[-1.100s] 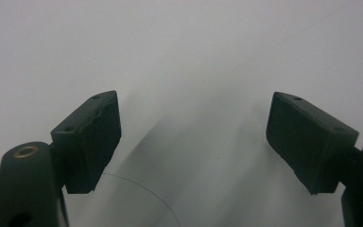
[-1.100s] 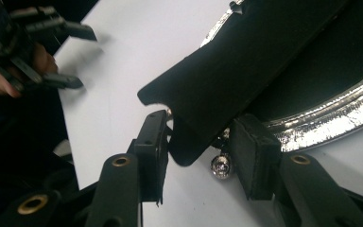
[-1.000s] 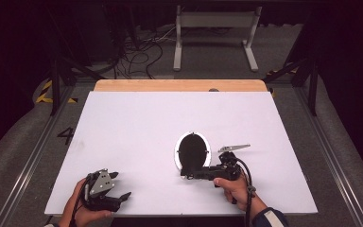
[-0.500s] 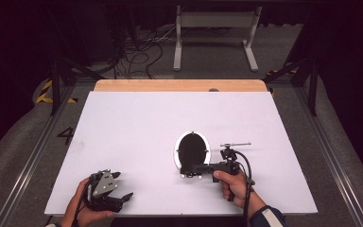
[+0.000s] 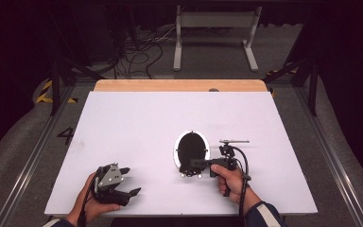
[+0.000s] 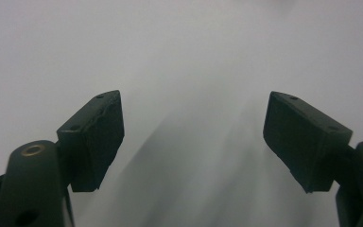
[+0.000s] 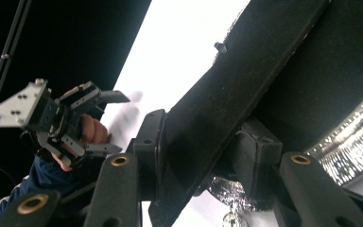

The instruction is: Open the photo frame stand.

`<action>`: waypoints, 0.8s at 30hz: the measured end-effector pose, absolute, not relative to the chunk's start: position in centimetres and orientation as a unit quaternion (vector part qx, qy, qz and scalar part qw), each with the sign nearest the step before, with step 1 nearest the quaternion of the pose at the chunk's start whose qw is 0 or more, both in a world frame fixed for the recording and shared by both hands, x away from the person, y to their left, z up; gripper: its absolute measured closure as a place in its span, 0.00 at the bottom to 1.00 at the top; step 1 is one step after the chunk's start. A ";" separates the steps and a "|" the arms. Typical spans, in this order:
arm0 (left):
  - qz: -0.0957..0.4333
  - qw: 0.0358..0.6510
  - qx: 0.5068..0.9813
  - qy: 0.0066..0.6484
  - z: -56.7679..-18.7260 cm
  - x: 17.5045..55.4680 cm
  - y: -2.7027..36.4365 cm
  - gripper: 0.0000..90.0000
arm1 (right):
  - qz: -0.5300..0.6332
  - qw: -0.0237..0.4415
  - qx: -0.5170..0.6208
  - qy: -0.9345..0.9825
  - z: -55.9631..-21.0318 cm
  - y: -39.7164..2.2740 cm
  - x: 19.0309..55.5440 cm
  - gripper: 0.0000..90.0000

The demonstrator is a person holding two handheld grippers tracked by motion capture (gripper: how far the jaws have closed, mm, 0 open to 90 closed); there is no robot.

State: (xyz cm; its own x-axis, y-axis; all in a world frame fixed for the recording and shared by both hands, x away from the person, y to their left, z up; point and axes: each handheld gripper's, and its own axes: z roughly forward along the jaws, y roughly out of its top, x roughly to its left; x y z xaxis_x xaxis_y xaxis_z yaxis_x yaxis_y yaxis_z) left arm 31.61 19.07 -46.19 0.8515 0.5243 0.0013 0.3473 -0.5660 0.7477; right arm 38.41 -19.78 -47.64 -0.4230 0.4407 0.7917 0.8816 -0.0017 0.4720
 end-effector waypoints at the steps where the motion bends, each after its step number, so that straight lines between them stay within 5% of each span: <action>1: 0.105 0.396 0.878 0.248 -46.1 32.3 18.6 0.25 | -0.510 0.216 -0.489 -0.674 -47.7 -19.8 38.5 0.66; 13: 0.056 0.415 0.877 0.234 -45.1 38.8 12.3 0.22 | -0.524 0.186 -0.423 -0.716 -47.5 -19.7 38.8 0.72; 24: 0.031 0.446 0.858 0.252 -45.5 41.5 10.6 0.21 | -0.531 0.130 -0.365 -0.753 -46.7 -19.3 38.1 0.74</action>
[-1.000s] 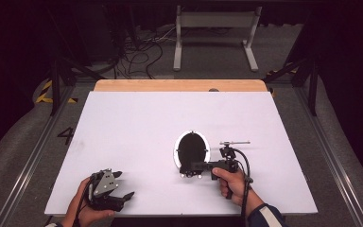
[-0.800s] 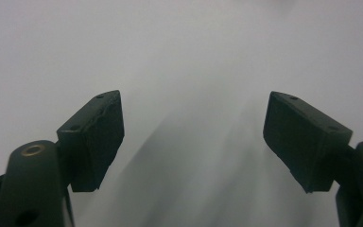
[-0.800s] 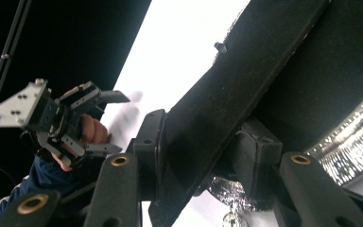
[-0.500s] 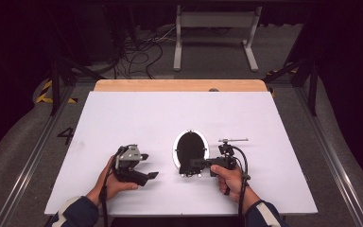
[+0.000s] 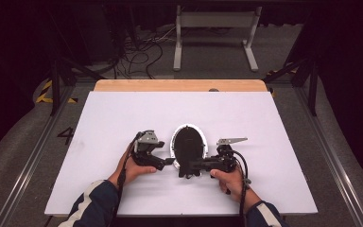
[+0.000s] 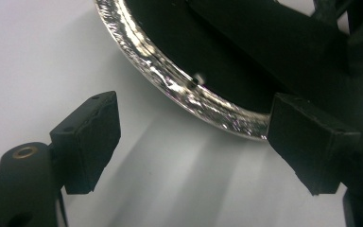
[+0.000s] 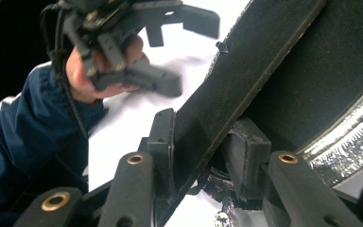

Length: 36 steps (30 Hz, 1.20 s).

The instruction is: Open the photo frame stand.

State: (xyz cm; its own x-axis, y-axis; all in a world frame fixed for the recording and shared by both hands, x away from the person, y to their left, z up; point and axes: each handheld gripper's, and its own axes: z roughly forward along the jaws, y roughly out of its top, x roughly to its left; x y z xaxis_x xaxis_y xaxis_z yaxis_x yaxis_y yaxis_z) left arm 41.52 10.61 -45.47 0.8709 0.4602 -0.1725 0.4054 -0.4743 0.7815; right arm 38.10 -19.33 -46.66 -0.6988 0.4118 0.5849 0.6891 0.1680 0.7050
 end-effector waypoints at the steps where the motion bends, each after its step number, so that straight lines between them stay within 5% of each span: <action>1: 0.024 0.455 0.854 0.250 -45.3 41.9 10.8 0.22 | -0.531 0.128 -0.360 -0.757 -46.6 -19.3 38.1 0.74; 17: -0.062 0.480 0.847 0.220 -45.6 43.2 9.2 0.25 | -0.529 0.095 -0.306 -0.786 -46.0 -19.4 37.4 0.76; 25: -0.051 0.492 0.841 0.218 -45.1 42.9 9.7 0.54 | -0.528 0.097 -0.307 -0.786 -46.1 -19.5 37.3 0.76; 36: 0.012 0.514 0.837 0.188 -42.6 41.9 9.7 0.71 | -0.518 0.063 -0.323 -0.790 -45.7 -19.6 37.4 0.83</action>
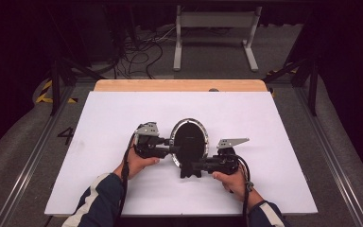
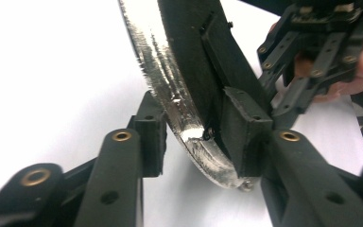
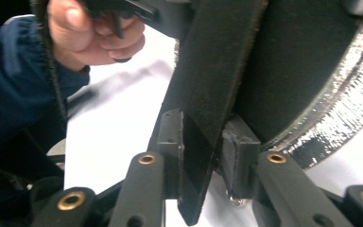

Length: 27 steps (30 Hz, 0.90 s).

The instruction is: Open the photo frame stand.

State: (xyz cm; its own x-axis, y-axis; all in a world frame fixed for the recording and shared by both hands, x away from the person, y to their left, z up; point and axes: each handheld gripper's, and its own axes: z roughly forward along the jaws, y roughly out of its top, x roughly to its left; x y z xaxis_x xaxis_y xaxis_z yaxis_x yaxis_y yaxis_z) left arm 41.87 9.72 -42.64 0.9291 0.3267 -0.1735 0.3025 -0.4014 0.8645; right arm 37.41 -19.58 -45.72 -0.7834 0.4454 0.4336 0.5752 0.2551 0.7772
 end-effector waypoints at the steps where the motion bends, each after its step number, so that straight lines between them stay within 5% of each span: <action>1: 0.018 0.513 0.838 0.185 -42.5 41.7 9.6 0.71 | -0.518 0.060 -0.326 -0.788 -45.7 -19.6 37.4 0.84; 14: 0.118 0.515 0.835 0.151 -41.8 39.1 9.5 0.75 | -0.516 0.056 -0.312 -0.796 -45.0 -19.5 36.9 0.87; 27: 0.072 0.486 0.859 0.145 -43.6 39.0 9.0 0.72 | -0.501 0.028 -0.295 -0.813 -44.7 -18.9 36.2 0.88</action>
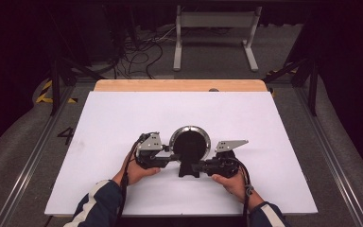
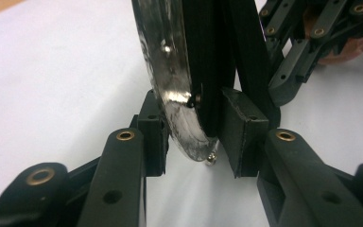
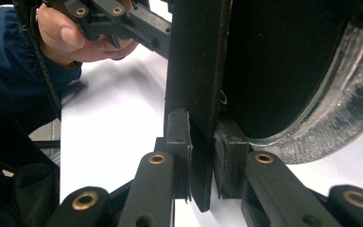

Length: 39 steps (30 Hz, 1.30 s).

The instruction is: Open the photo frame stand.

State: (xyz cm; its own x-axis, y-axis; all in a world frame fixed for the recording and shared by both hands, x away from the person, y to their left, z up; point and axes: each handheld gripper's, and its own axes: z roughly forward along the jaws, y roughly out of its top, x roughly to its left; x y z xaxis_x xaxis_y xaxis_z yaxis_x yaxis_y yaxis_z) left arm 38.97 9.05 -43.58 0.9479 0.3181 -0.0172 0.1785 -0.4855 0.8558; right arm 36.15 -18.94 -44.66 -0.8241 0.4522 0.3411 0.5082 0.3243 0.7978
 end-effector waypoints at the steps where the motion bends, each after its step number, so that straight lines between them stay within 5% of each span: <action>1: 0.078 0.470 0.868 0.142 -43.8 38.8 8.8 0.72 | -0.500 0.027 -0.293 -0.814 -44.7 -18.9 36.1 0.88; 39: 0.203 0.415 0.869 0.179 -45.2 39.3 8.3 0.83 | -0.481 0.007 -0.295 -0.826 -44.9 -18.1 35.8 0.84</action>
State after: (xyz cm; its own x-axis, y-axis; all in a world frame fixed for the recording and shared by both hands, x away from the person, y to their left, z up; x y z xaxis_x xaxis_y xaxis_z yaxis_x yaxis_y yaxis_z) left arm 39.26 8.27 -45.18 0.8535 0.4792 0.2046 0.1417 -0.5913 0.7939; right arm 35.80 -18.07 -44.86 -0.8253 0.4815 0.2949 0.4941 0.3630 0.7900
